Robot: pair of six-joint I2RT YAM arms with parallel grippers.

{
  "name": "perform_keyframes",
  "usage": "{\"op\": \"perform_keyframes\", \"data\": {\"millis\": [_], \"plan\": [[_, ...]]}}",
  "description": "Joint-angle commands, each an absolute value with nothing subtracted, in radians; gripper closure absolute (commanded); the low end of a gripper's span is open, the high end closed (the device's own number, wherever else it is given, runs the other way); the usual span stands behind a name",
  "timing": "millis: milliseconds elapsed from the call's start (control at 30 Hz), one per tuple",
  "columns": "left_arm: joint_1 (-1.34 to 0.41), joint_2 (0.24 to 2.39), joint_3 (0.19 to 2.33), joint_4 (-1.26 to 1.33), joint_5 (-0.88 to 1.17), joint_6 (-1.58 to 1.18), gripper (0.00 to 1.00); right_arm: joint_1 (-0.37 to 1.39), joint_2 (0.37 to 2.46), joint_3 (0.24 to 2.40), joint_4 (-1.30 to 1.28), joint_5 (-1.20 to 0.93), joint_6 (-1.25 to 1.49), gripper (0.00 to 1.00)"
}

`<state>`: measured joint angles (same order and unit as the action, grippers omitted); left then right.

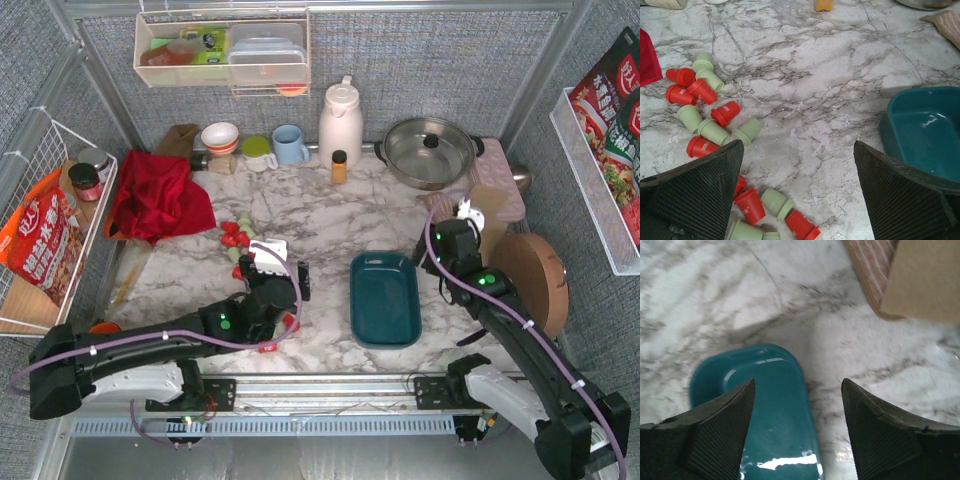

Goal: Mix the coffee capsules in the storage basket

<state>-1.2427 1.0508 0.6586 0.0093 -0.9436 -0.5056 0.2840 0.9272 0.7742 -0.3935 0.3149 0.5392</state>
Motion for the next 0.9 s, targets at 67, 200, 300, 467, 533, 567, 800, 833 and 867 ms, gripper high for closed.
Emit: {"op": "perform_keyframes", "data": {"millis": [67,200,300,467,533,567,800,833,867], "plan": [[-1.235,1.085,0.680,0.032,-0.926,-0.508,0.01,0.321,0.886,0.663,-0.487,0.378,0.604,0.33],[-1.233,1.082,0.666,0.041,-0.935,-0.507,0.01,0.328,0.911,0.590,-0.486,0.301,0.607,0.41],[-1.230,1.075,0.648,0.058,-0.934,-0.507,0.01,0.331,0.940,0.548,-0.439,0.228,0.598,0.50],[-1.228,1.063,0.634,0.056,-0.934,-0.508,0.01,0.347,0.992,0.511,-0.384,0.157,0.577,0.65],[-1.228,1.059,0.626,0.056,-0.937,-0.510,0.01,0.352,1.008,0.506,-0.377,0.158,0.570,0.74],[-1.227,1.054,0.622,0.058,-0.938,-0.509,0.01,0.353,1.011,0.506,-0.375,0.160,0.567,0.80],[-1.226,1.023,0.579,0.102,-0.949,-0.497,0.01,0.355,0.992,0.537,-0.349,0.188,0.533,1.00],[-1.226,1.018,0.569,0.119,-0.952,-0.492,0.01,0.354,0.998,0.547,-0.333,0.190,0.525,1.00],[-1.226,1.014,0.559,0.139,-0.955,-0.486,0.01,0.354,1.008,0.554,-0.312,0.198,0.521,1.00]]}}
